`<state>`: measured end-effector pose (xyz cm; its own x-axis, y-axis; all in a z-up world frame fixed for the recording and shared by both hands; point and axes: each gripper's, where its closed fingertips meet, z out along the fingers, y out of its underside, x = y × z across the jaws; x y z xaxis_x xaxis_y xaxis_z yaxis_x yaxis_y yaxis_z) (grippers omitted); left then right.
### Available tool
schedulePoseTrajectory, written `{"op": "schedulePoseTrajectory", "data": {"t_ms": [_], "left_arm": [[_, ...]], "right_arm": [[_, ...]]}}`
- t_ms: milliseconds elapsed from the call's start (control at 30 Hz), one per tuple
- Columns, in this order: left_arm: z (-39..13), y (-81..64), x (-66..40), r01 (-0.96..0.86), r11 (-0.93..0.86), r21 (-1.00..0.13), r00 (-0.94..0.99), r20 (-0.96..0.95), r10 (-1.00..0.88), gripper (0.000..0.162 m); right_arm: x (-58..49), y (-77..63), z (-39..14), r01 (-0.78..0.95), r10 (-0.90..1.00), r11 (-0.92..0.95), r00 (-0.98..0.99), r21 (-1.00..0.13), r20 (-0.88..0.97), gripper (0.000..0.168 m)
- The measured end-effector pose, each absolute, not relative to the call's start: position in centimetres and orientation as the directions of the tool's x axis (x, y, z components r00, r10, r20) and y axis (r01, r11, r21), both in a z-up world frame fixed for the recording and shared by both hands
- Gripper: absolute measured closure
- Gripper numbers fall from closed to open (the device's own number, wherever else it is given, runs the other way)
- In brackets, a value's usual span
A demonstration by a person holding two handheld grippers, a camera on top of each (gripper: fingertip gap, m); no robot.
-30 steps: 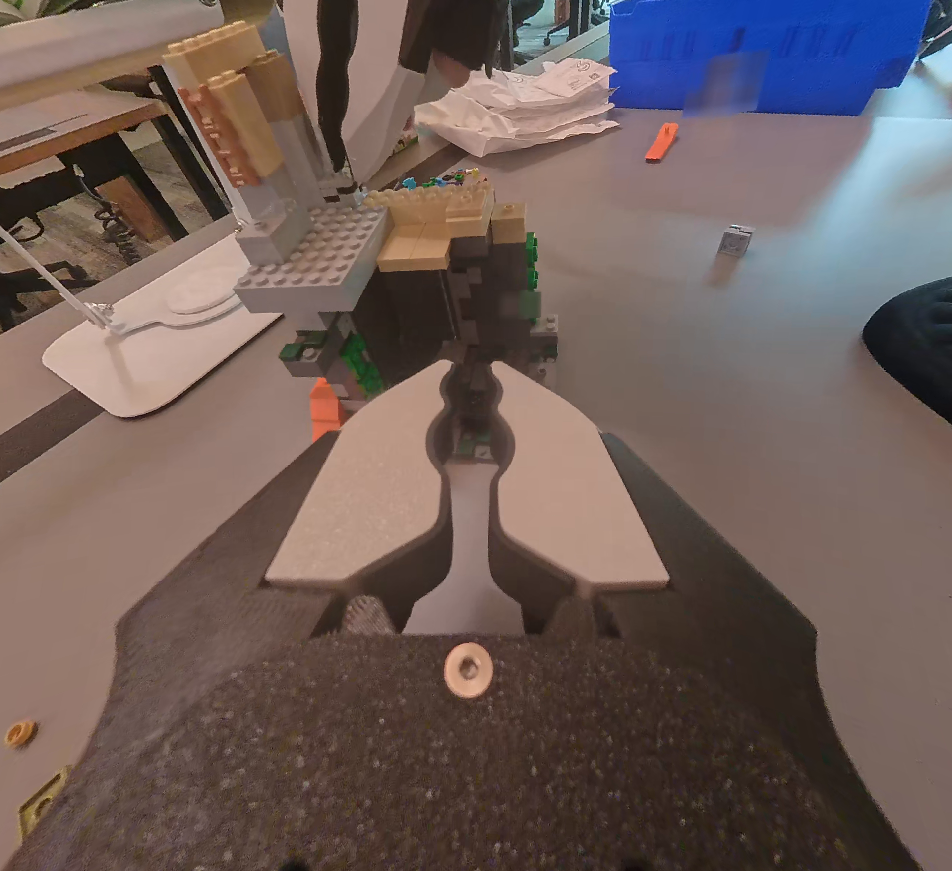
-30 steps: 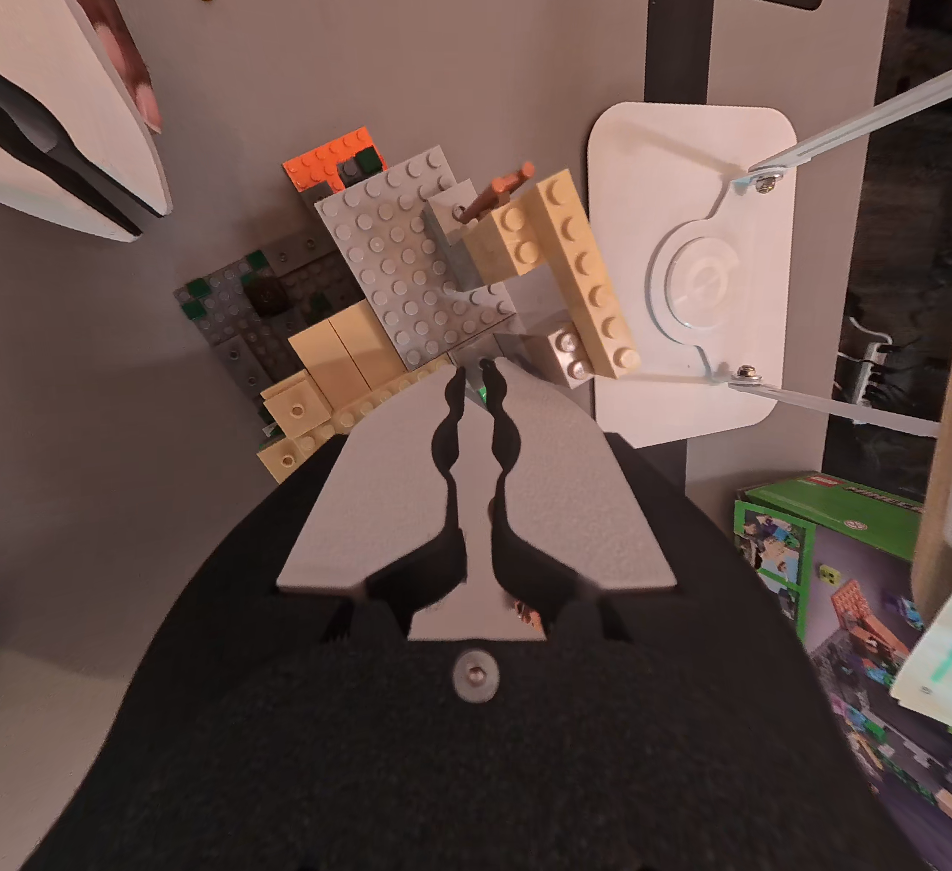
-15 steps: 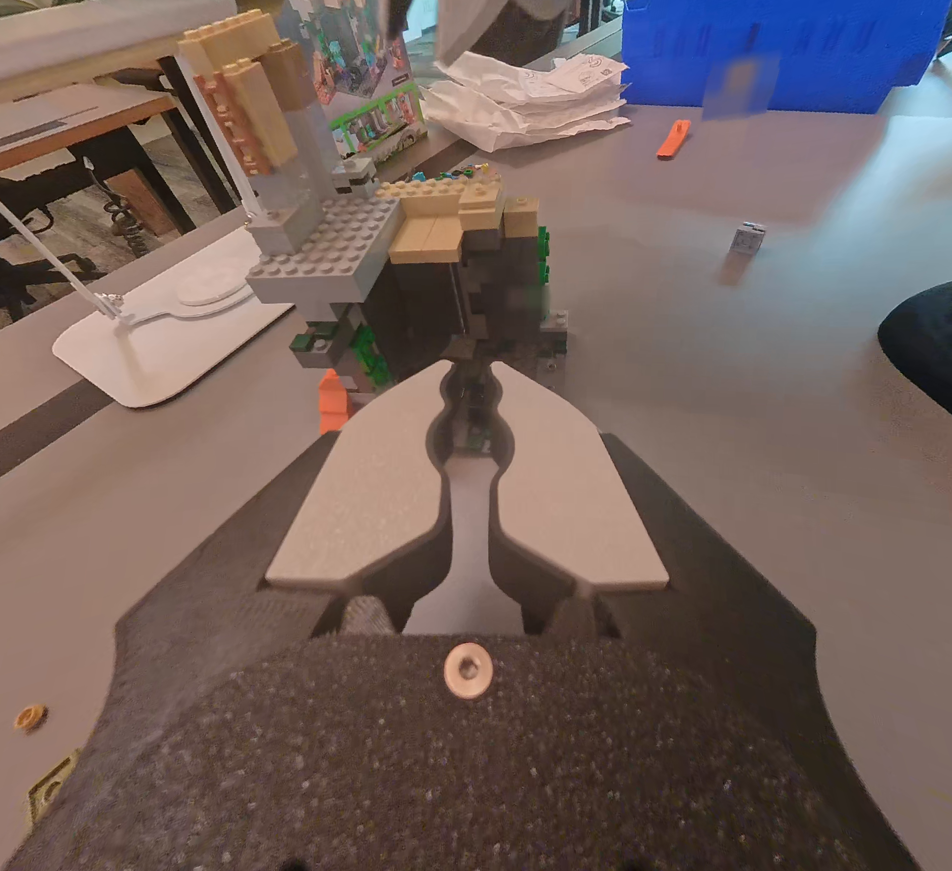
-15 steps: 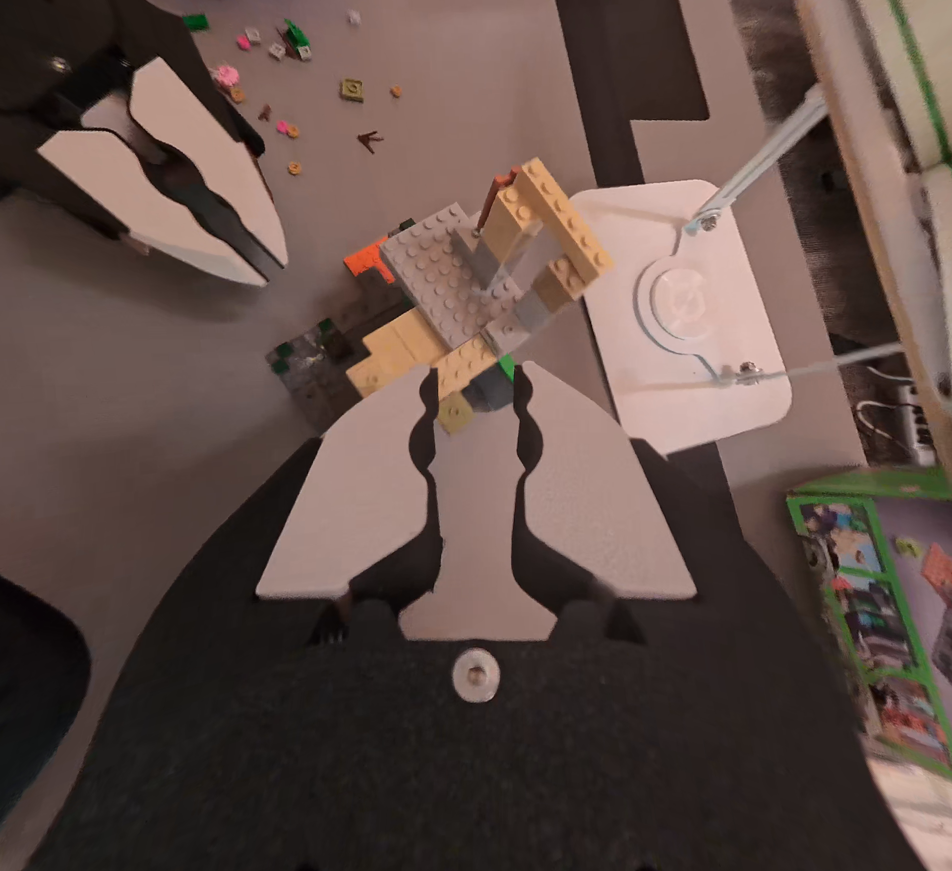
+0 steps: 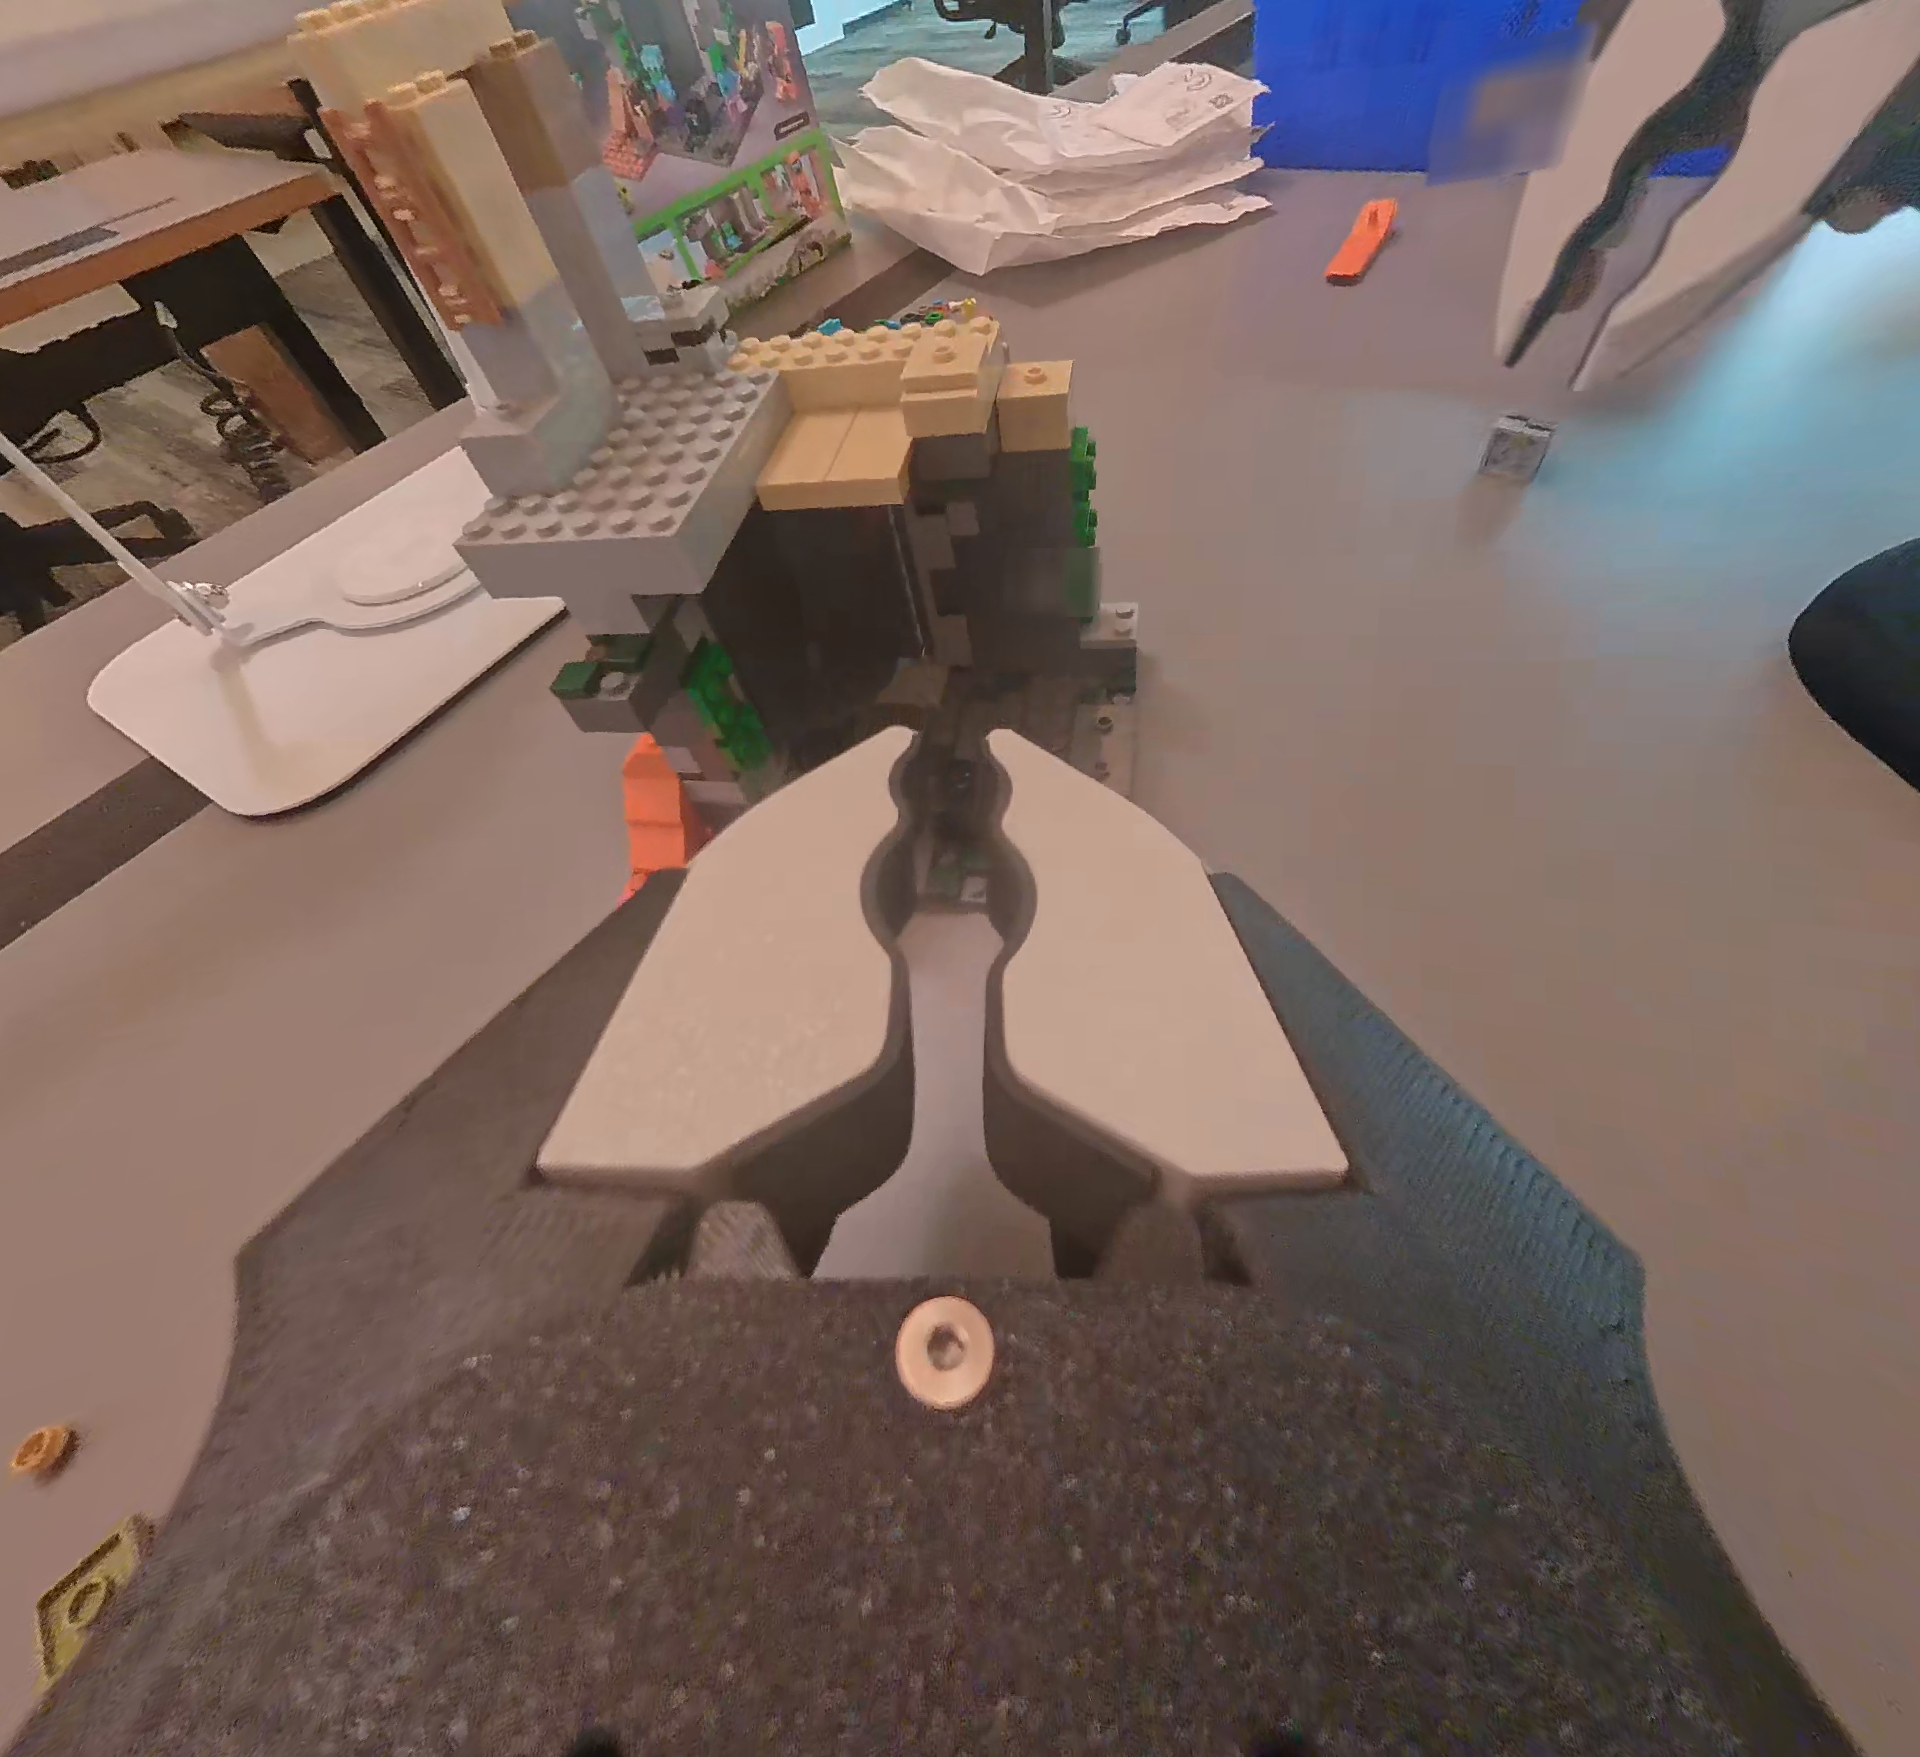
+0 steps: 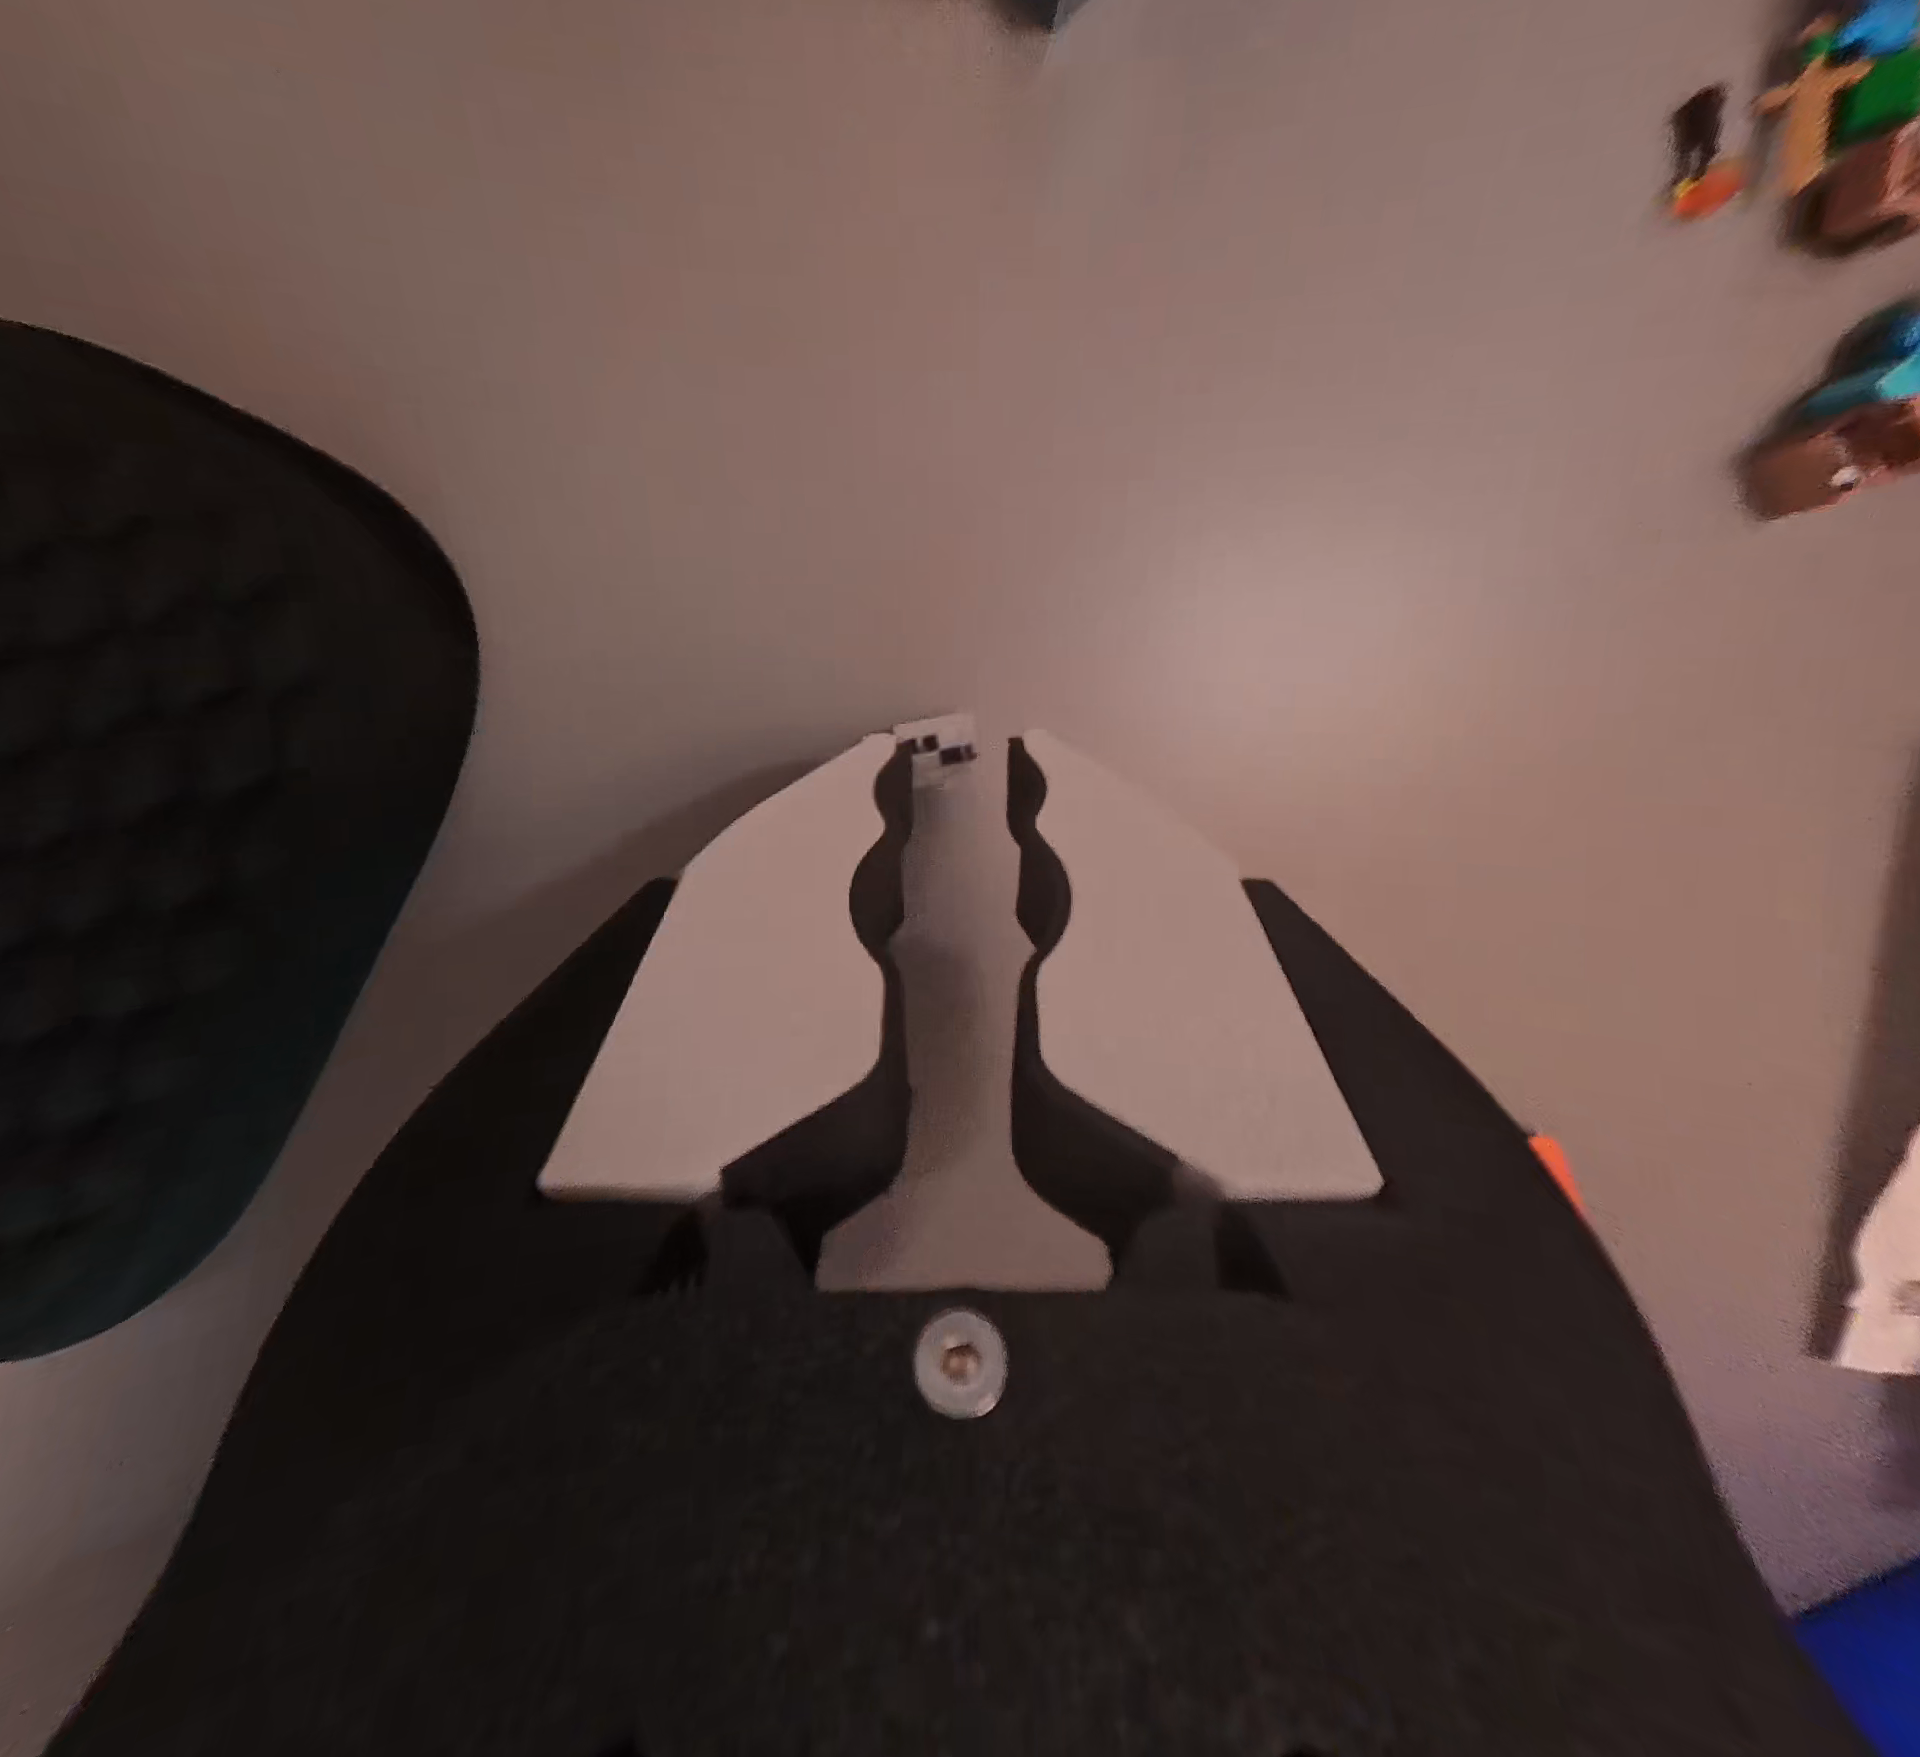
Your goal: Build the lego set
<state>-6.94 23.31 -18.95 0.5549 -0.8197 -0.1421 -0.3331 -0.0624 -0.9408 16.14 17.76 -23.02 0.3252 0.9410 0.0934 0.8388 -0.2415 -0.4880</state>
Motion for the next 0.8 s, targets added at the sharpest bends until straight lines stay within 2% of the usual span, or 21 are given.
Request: {"op": "schedulePoseTrajectory", "data": {"t_ms": [200, 300, 400, 500, 567, 667, 733, 800], "left_arm": [[-19.2, 23.4, -7.0, -0.345, -0.065, -0.937, 0.562, -0.150, -0.814, 0.154], [-19.2, 23.4, -7.1, -0.345, -0.064, -0.936, 0.563, -0.152, -0.812, 0.155], [-19.2, 23.3, -7.0, -0.347, -0.064, -0.936, 0.556, -0.150, -0.817, 0.154], [-19.4, 23.1, -6.7, -0.361, -0.057, -0.931, 0.541, -0.159, -0.826, 0.154], [-19.5, 22.9, -6.5, -0.371, -0.051, -0.927, 0.530, -0.167, -0.832, 0.154], [-19.6, 22.7, -6.4, -0.379, -0.044, -0.924, 0.522, -0.174, -0.835, 0.154], [-19.5, 22.7, -6.5, -0.379, -0.041, -0.924, 0.523, -0.178, -0.833, 0.154], [-19.3, 22.8, -6.6, -0.377, -0.040, -0.925, 0.526, -0.179, -0.831, 0.154]], "right_arm": [[16.3, 17.5, -25.1, 0.844, 0.944, -0.245, 0.321, -0.477, 0.083, 0.145], [16.0, 17.9, -25.5, 0.845, 0.948, -0.228, 0.306, -0.483, 0.087, 0.151], [15.5, 18.0, -25.1, 0.882, 0.961, -0.190, 0.257, -0.431, 0.103, 0.152], [14.8, 18.5, -24.3, 0.973, 0.970, -0.043, 0.095, -0.226, 0.225, 0.152], [14.2, 18.7, -24.0, 0.996, 0.957, 0.089, -0.087, 0.005, 0.276, 0.151], [12.6, 19.0, -24.2, 0.923, 0.912, 0.244, -0.323, 0.299, 0.252, 0.151], [11.1, 19.2, -24.5, 0.859, 0.880, 0.313, -0.423, 0.406, 0.217, 0.151], [9.8, 19.0, -25.2, 0.821, 0.864, 0.357, -0.471, 0.446, 0.175, 0.149]]}}
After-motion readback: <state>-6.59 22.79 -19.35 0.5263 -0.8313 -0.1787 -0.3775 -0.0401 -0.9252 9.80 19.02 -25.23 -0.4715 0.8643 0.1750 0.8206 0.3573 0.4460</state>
